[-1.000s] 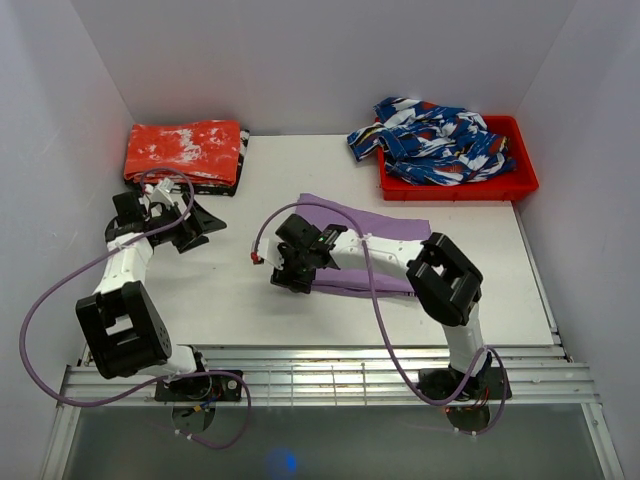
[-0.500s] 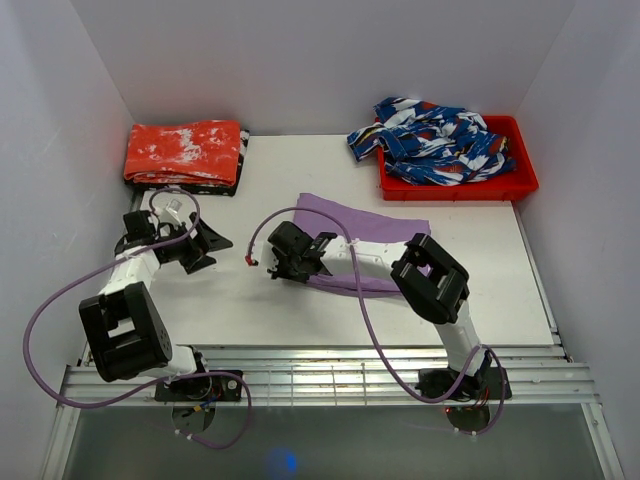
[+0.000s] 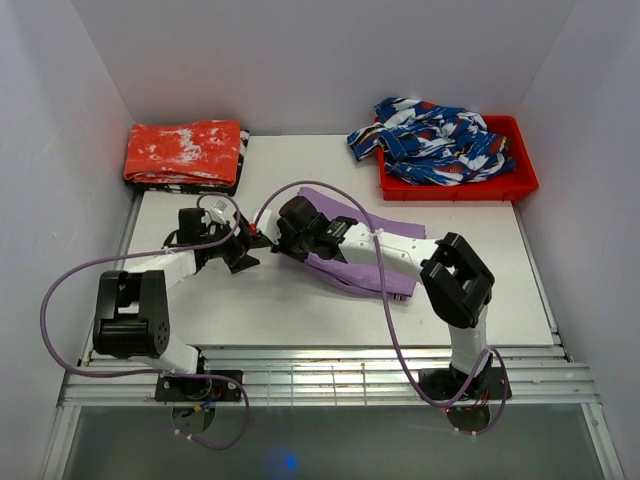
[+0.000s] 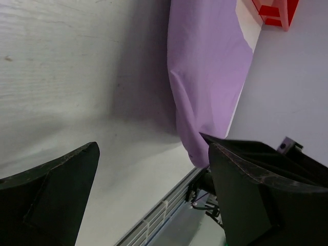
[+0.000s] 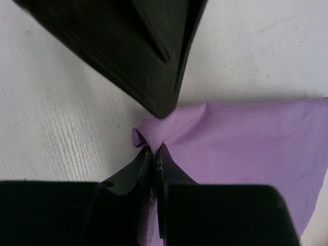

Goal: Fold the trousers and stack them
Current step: Neatly place the folded trousers to the corner

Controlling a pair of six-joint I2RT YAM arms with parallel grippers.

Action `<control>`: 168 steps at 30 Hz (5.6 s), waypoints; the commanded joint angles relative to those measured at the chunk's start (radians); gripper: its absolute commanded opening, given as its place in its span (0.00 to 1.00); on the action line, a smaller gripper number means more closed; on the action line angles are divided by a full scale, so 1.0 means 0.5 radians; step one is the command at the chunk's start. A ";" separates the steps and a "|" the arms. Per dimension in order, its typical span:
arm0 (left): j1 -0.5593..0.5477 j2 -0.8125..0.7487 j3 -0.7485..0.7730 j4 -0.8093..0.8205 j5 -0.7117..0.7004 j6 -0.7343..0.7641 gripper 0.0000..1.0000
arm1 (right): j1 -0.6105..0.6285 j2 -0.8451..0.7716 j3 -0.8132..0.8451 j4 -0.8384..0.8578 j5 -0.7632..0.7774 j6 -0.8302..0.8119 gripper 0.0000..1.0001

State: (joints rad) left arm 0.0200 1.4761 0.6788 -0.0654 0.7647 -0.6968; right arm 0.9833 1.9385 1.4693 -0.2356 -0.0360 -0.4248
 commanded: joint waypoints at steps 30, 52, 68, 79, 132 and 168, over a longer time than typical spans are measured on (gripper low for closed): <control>-0.408 0.726 0.069 1.376 0.272 -1.493 0.65 | -0.031 0.050 -0.039 0.812 0.413 0.405 0.08; -0.374 0.883 0.826 0.534 0.011 -0.277 0.00 | -0.404 -0.689 -0.423 0.094 -0.118 0.310 0.69; -0.332 0.913 1.817 0.100 -1.115 1.353 0.00 | -0.807 -0.720 -0.438 -0.017 -0.204 0.178 0.86; -0.147 1.033 2.241 0.278 -1.081 1.387 0.00 | -0.816 -0.723 -0.453 -0.014 -0.219 0.156 0.89; 0.490 1.107 2.425 0.474 -1.409 0.992 0.00 | -0.816 -0.567 -0.365 -0.078 -0.275 0.175 0.97; 0.899 1.374 2.183 0.054 -1.536 0.982 0.56 | -0.810 -0.395 -0.190 -0.198 -0.339 0.168 0.96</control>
State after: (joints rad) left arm 0.4282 2.2448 1.7332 0.0513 -0.0750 -0.2306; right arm 0.5781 1.7428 1.3338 -0.3450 -0.1745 -0.3439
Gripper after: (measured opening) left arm 0.518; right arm 0.959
